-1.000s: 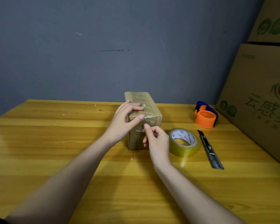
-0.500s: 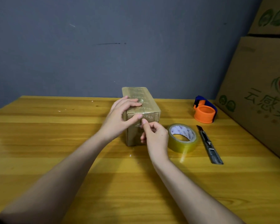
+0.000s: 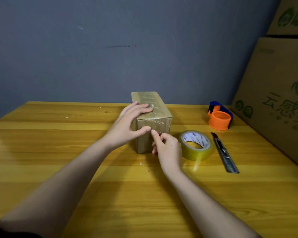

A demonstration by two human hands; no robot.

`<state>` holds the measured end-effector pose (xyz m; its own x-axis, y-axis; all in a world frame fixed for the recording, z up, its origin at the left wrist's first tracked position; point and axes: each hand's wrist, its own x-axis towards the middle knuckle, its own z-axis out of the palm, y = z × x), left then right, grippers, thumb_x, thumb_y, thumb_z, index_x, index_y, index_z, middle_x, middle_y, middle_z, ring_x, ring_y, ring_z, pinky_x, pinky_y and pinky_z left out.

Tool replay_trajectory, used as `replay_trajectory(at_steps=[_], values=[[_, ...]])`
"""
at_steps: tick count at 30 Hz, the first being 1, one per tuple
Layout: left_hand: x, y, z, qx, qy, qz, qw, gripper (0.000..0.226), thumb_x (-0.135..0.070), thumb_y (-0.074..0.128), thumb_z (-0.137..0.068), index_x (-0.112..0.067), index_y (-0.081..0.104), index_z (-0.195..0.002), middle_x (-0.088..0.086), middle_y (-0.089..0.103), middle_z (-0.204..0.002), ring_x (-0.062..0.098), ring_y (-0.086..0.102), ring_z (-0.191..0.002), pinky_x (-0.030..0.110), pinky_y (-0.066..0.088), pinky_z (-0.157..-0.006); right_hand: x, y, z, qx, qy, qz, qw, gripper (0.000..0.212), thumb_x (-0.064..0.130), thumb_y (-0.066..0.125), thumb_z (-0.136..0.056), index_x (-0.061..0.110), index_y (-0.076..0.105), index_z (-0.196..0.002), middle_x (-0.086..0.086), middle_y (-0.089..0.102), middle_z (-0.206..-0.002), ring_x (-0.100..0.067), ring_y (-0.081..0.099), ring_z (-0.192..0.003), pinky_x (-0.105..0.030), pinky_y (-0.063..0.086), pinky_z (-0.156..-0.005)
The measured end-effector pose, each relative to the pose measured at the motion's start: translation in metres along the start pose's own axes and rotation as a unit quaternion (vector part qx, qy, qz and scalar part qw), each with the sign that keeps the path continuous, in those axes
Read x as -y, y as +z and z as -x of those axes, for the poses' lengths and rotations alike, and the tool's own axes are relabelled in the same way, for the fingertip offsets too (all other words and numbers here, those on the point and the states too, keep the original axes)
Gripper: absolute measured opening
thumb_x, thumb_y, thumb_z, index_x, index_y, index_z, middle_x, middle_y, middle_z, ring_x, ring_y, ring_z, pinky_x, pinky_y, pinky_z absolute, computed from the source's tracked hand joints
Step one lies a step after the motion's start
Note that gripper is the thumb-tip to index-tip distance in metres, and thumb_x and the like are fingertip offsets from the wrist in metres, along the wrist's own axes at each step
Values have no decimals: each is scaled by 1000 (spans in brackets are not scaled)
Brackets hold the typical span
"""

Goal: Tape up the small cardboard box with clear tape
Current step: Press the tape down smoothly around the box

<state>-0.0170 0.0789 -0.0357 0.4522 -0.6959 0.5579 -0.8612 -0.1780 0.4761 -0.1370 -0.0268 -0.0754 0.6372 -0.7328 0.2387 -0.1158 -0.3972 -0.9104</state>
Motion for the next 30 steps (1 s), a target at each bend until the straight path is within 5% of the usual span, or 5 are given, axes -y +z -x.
replay_trajectory(at_steps=[6,12,17,24,30], values=[[0,-6,0,43,9,-25,999,74,-42,73,-70,-35,40,-136,-22,31,-144,6,12,-144,24,10,-115,8,-28,-9,141,-15,118,983,46,42,61,-85,17,47,-49,2,53,-42,-13,51,-41,-29,44,-55],[-18,2,-2,-32,-71,36,996,58,-58,49,-72,-28,54,-121,-13,46,-138,10,20,-141,26,16,-113,37,-51,-22,-117,-222,77,965,18,36,58,-86,20,52,-85,1,57,-84,-21,53,-81,-39,45,-73],[-28,16,-6,-111,-74,8,991,48,-56,48,-74,-23,60,-107,-10,58,-126,4,32,-131,20,22,-108,24,-34,-48,75,-263,105,956,52,55,43,-86,27,53,-127,5,46,-134,-14,43,-126,-36,36,-106],[-22,22,-5,-124,-42,-26,991,50,-53,59,-71,-23,59,-112,-10,58,-126,14,35,-137,26,26,-113,9,-31,-54,80,-282,83,952,44,47,36,-93,31,55,-129,11,46,-137,-10,43,-127,-24,32,-104],[-17,22,-2,-108,-30,-62,992,62,-54,63,-67,-25,54,-120,-14,53,-133,9,29,-140,8,16,-109,6,-35,-59,73,-315,127,938,45,51,46,-88,35,53,-130,16,47,-136,-7,43,-126,-10,27,-97]])
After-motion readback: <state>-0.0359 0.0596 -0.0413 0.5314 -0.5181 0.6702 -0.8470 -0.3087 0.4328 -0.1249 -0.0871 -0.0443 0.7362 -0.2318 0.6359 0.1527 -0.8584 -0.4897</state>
